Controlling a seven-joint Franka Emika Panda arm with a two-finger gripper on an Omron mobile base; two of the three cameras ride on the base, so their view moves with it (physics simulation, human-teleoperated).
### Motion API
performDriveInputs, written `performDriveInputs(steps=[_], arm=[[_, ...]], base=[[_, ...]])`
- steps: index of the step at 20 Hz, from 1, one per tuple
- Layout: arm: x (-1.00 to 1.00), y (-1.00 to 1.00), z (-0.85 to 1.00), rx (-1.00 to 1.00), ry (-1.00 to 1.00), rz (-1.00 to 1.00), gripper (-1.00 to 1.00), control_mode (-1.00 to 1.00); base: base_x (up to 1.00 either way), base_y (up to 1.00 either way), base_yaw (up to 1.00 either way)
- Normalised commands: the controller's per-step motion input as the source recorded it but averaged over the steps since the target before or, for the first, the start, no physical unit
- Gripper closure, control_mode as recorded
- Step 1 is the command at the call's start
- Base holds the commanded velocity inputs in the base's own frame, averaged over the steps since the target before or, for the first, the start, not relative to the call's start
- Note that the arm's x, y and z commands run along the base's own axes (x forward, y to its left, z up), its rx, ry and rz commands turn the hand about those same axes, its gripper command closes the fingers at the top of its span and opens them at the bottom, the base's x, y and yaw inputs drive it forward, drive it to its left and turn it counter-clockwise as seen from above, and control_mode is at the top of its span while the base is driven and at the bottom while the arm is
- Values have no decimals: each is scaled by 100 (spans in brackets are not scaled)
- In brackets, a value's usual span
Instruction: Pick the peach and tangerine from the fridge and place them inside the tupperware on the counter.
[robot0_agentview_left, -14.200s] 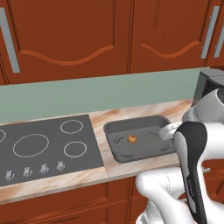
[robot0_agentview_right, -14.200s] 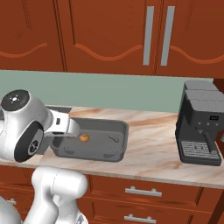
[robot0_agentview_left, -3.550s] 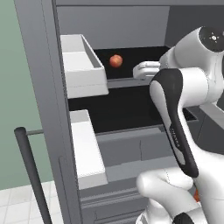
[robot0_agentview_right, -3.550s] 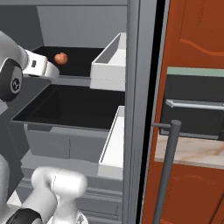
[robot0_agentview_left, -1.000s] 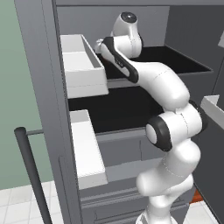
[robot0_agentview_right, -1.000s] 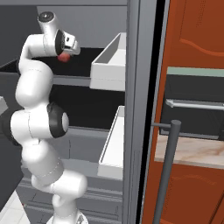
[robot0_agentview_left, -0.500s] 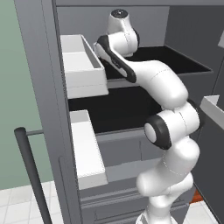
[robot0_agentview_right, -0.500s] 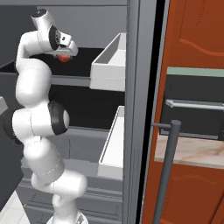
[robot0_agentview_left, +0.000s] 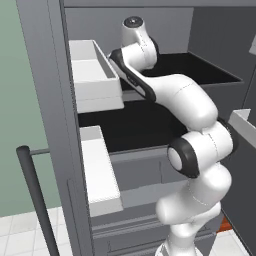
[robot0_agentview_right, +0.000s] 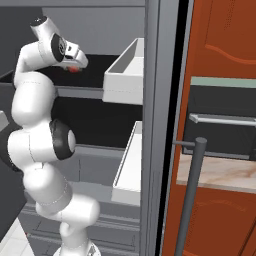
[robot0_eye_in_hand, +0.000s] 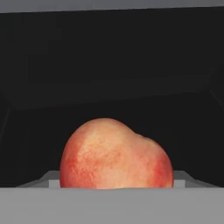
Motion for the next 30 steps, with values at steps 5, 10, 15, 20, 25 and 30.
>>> performDriveInputs(steps=[5,10,15,20,25,30], arm=[[-36,0,-62,-3,-20,0,100,-100],[-100,-21,-29,-4,-43,0,100,-100],[-100,-33,18,1,-8,0,100,-100],[-100,-39,45,4,1,4,100,-100],[-100,-34,42,2,0,15,100,-100],[-100,-25,29,0,0,23,100,-100]], base=[[0,0,0],[0,0,0],[0,0,0],[0,0,0],[0,0,0],[0,0,0]])
